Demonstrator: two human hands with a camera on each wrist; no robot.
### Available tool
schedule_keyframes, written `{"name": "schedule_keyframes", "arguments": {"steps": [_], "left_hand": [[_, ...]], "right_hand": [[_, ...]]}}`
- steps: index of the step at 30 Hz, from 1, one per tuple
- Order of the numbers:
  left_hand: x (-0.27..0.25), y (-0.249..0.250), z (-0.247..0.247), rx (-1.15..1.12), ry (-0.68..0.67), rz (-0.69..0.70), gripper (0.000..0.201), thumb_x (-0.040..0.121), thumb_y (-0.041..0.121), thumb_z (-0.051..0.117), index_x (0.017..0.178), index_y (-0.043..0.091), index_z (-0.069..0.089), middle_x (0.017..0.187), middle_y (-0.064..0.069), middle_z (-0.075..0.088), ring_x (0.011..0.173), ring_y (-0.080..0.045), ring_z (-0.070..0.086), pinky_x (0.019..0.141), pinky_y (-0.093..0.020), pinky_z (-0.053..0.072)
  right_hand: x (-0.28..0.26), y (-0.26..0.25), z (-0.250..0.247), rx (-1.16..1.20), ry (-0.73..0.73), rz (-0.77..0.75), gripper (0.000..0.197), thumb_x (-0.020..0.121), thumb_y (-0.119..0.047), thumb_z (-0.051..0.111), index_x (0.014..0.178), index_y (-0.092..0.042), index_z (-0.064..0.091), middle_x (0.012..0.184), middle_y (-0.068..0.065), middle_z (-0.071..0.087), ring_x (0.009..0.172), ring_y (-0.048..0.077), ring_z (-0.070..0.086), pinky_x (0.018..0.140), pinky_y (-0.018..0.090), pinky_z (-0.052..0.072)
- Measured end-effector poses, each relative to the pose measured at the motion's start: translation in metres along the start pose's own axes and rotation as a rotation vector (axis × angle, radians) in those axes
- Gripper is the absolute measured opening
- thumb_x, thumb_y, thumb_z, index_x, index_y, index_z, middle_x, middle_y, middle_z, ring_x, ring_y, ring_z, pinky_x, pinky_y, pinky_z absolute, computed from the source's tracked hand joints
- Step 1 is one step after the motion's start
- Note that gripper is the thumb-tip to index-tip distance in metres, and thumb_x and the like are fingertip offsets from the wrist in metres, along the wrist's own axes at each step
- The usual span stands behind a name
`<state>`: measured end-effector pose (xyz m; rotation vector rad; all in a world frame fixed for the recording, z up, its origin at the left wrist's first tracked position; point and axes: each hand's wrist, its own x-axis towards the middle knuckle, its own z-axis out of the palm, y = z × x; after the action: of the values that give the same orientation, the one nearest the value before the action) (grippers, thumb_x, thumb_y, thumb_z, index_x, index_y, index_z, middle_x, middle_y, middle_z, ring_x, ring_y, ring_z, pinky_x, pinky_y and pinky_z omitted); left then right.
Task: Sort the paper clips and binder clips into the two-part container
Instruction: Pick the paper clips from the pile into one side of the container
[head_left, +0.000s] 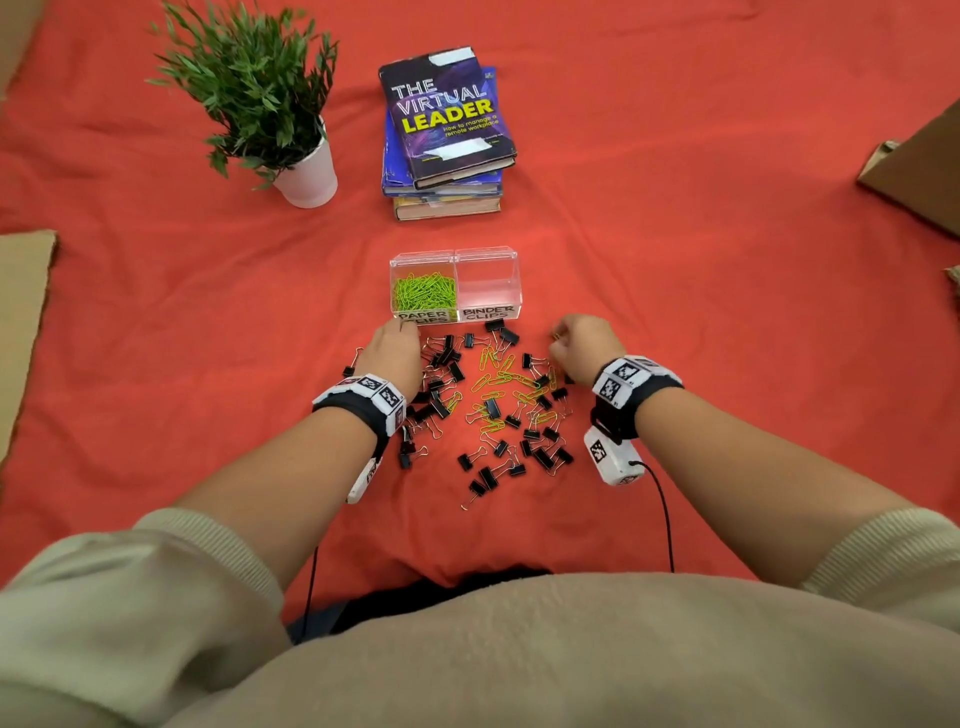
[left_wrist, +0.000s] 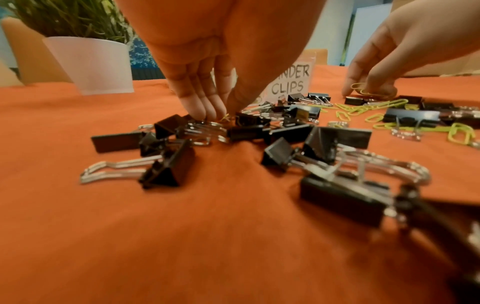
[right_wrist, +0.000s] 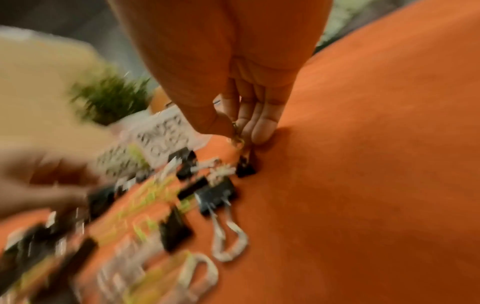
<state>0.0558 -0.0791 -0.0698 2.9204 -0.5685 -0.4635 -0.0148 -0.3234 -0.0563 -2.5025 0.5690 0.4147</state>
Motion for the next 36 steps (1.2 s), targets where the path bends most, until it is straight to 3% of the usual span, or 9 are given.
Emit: {"name": "schedule_keyframes", "arguments": {"steps": [4, 8, 10, 13, 16, 20, 25, 31, 36], "left_hand": [[-0.004, -0.003, 0.001, -0.039, 0.025, -0.034, 0.029, 0.09, 0.004, 0.049, 0.119, 0.003, 0.055, 0.119, -0.016, 0.053, 0.113, -0.034, 0.051, 0.092, -0.046, 0.047], [-0.005, -0.002, -0.001, -0.028, 0.011, -0.045, 0.024, 0.091, 0.005, 0.05, 0.115, 0.005, 0.057, 0.116, -0.015, 0.055, 0.11, -0.032, 0.053, 0.089, -0.043, 0.048], [-0.004, -0.001, -0.002, -0.045, 0.006, -0.069, 0.025, 0.09, 0.003, 0.05, 0.114, 0.004, 0.056, 0.115, -0.015, 0.056, 0.11, -0.033, 0.053, 0.09, -0.043, 0.047], [-0.003, 0.001, -0.003, -0.087, 0.01, -0.11, 0.026, 0.09, 0.004, 0.047, 0.116, 0.001, 0.053, 0.115, -0.018, 0.054, 0.111, -0.035, 0.052, 0.093, -0.045, 0.047], [-0.008, 0.004, -0.008, -0.248, 0.08, -0.158, 0.017, 0.092, 0.009, 0.042, 0.102, 0.002, 0.053, 0.106, -0.018, 0.056, 0.098, -0.035, 0.054, 0.082, -0.041, 0.045], [-0.019, 0.018, -0.015, -0.468, 0.055, -0.11, 0.009, 0.092, 0.009, 0.041, 0.094, 0.009, 0.05, 0.09, -0.011, 0.061, 0.078, -0.028, 0.059, 0.068, -0.035, 0.049], [-0.022, 0.045, -0.017, -0.517, -0.052, -0.029, 0.02, 0.094, 0.011, 0.036, 0.109, 0.015, 0.048, 0.081, -0.006, 0.061, 0.062, -0.022, 0.056, 0.061, -0.034, 0.05], [-0.018, 0.069, -0.005, -0.285, -0.142, 0.086, 0.026, 0.097, 0.023, 0.035, 0.097, 0.004, 0.052, 0.091, -0.013, 0.062, 0.084, -0.031, 0.058, 0.072, -0.038, 0.046], [-0.02, 0.068, 0.008, -0.001, -0.167, 0.132, 0.032, 0.095, 0.03, 0.051, 0.113, 0.004, 0.048, 0.112, -0.016, 0.058, 0.106, -0.035, 0.056, 0.086, -0.045, 0.049]], "right_hand": [[0.001, 0.011, -0.012, 0.586, 0.004, 0.218, 0.017, 0.091, -0.01, 0.047, 0.085, -0.009, 0.064, 0.067, 0.006, 0.061, 0.06, 0.021, 0.058, 0.062, 0.032, 0.051], [-0.004, 0.002, -0.022, 1.013, -0.116, 0.384, 0.022, 0.087, 0.005, 0.037, 0.074, -0.004, 0.053, 0.064, 0.01, 0.049, 0.048, 0.018, 0.053, 0.04, 0.022, 0.041], [-0.007, -0.002, -0.02, 0.912, -0.18, 0.326, 0.017, 0.091, -0.006, 0.045, 0.077, -0.005, 0.055, 0.068, 0.009, 0.053, 0.051, 0.017, 0.051, 0.045, 0.024, 0.04], [-0.011, -0.007, -0.007, 0.417, -0.192, 0.086, 0.013, 0.088, -0.019, 0.06, 0.088, -0.006, 0.062, 0.072, 0.0, 0.059, 0.064, 0.014, 0.054, 0.058, 0.026, 0.047], [-0.012, -0.015, 0.008, 0.054, -0.168, -0.089, 0.019, 0.083, -0.022, 0.068, 0.097, -0.011, 0.061, 0.079, -0.006, 0.056, 0.078, 0.015, 0.055, 0.067, 0.028, 0.046], [-0.006, -0.015, 0.006, -0.018, -0.047, -0.05, 0.016, 0.089, -0.017, 0.056, 0.104, -0.011, 0.056, 0.1, 0.008, 0.063, 0.088, 0.025, 0.062, 0.076, 0.034, 0.052], [-0.003, 0.001, -0.01, 0.018, 0.032, 0.035, 0.013, 0.086, -0.014, 0.054, 0.097, -0.011, 0.06, 0.092, 0.004, 0.061, 0.089, 0.026, 0.061, 0.073, 0.03, 0.046], [-0.021, 0.006, -0.004, -0.119, -0.141, -0.048, 0.014, 0.087, -0.023, 0.059, 0.079, -0.011, 0.062, 0.084, 0.006, 0.066, 0.081, 0.023, 0.063, 0.066, 0.029, 0.047], [-0.024, 0.005, 0.005, -0.238, -0.178, -0.03, 0.027, 0.088, -0.026, 0.06, 0.077, -0.002, 0.063, 0.076, 0.01, 0.063, 0.076, 0.028, 0.062, 0.063, 0.03, 0.049]]}}
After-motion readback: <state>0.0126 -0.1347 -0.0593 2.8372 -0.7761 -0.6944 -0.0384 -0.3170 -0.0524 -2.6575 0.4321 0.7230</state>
